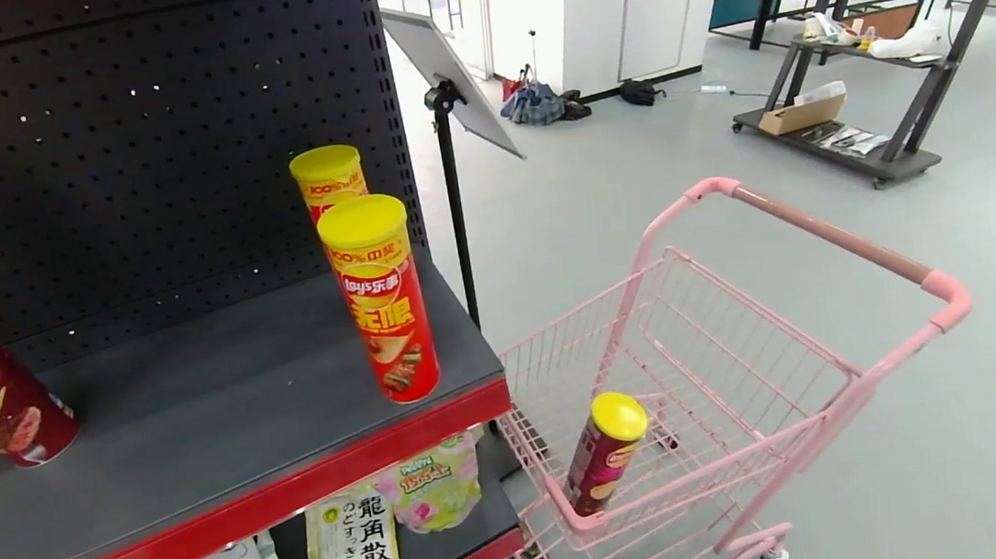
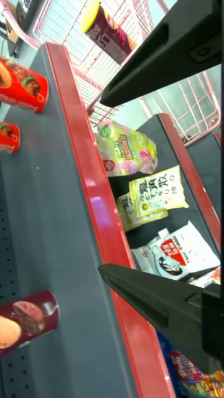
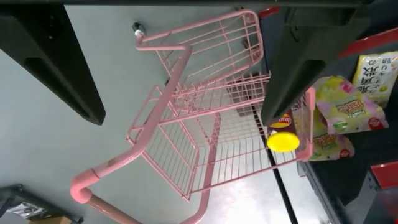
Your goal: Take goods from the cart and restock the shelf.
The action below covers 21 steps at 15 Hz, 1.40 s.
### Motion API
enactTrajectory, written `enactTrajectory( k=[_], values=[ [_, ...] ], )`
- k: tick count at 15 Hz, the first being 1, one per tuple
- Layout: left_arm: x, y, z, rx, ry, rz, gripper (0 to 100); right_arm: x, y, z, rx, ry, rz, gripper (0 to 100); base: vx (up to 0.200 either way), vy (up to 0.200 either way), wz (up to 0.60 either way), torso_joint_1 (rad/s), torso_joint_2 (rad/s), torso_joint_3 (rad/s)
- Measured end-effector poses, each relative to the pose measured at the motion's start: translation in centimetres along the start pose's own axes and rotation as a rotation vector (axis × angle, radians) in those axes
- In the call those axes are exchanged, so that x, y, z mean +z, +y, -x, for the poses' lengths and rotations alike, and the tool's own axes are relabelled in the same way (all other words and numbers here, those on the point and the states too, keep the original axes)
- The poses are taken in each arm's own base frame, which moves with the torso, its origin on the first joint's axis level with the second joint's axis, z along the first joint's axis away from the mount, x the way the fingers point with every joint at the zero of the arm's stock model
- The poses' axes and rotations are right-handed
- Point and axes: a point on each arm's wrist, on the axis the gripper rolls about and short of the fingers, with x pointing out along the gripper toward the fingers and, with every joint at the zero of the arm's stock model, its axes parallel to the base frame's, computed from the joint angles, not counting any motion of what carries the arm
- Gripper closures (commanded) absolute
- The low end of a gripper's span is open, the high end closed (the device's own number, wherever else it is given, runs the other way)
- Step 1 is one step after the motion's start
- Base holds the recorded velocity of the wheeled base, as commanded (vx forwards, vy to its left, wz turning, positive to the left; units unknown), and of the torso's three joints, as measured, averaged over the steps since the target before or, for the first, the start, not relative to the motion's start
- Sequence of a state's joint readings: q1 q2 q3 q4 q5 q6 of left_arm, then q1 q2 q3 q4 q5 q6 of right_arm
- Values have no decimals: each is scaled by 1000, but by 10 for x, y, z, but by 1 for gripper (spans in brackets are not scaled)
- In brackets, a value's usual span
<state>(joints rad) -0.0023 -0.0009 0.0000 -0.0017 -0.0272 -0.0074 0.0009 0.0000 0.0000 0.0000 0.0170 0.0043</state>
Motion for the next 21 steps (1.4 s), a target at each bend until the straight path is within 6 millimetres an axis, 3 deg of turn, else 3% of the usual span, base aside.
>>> enactTrajectory(
  k=[14, 21],
  values=[
    [0, 0, 0, 1, 0, 1, 0, 0, 0, 0, 0, 0, 3, 0, 0, 0, 0, -142, 366, 221],
    [0, 0, 0, 1, 0, 1, 0, 0, 0, 0, 0, 0, 4, 0, 0, 0, 0, -175, 529, 353]
  ],
)
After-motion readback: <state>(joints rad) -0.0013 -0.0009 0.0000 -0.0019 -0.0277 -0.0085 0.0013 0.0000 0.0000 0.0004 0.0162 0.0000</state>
